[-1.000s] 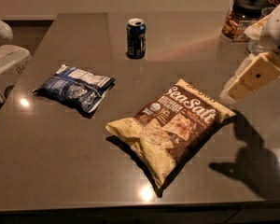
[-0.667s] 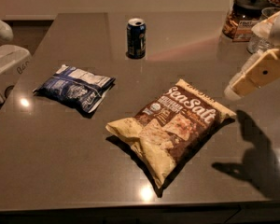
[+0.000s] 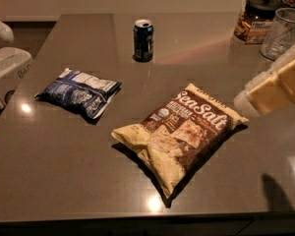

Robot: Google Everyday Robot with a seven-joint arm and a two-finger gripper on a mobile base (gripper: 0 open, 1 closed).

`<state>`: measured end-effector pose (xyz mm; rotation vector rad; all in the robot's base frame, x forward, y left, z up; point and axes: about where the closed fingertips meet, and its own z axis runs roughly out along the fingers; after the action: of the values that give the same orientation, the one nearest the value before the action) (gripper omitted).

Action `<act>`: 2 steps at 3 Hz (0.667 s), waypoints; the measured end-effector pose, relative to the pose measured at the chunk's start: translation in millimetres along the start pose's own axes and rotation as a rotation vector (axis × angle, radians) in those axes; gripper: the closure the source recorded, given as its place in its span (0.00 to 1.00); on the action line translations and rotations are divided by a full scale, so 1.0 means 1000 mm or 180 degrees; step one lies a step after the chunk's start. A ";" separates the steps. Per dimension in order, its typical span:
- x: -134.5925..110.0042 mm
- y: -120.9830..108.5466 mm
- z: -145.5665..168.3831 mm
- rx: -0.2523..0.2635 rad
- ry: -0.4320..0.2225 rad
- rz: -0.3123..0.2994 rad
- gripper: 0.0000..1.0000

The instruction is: Pick pepsi can

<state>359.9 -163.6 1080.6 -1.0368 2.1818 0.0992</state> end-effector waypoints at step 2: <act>0.000 0.000 0.000 0.0001 0.0000 0.0000 0.00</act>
Offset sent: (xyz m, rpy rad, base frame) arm 0.0510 0.0297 0.0156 -0.0104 0.0063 -0.0774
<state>359.9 -163.5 1080.8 -1.0368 2.1817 0.0989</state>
